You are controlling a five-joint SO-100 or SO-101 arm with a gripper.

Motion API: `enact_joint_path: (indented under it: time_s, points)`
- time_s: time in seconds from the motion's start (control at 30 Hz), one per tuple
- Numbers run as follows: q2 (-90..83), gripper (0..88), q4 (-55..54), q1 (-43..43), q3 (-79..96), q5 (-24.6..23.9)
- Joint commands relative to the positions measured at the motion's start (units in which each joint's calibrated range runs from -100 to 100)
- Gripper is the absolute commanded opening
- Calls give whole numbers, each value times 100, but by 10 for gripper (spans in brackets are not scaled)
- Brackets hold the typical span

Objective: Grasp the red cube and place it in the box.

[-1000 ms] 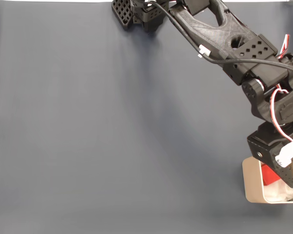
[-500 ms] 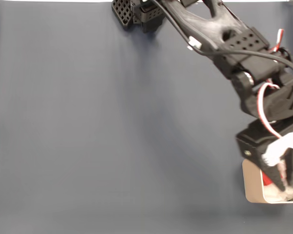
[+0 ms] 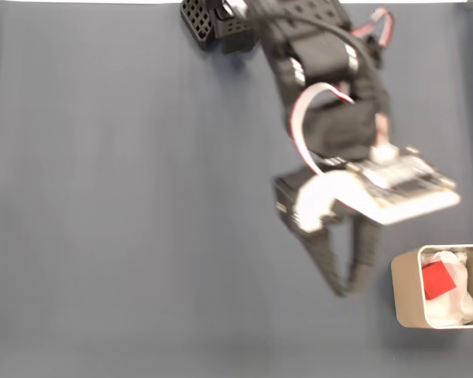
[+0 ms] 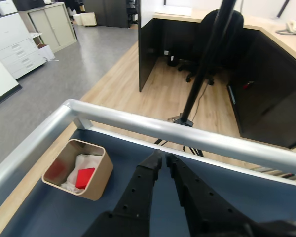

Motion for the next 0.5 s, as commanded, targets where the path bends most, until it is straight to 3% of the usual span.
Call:
enact_joint_path:
  time_s: [0.0,0.23,0.27,0.47]
  points:
    - [-1146,0,-166,319,901,-73]
    - [-2802,0,-396,851,3155,-127]
    - [-3859,0,-593,993,4614,-107]
    - [-5063,0,-724,979,6302,-73]
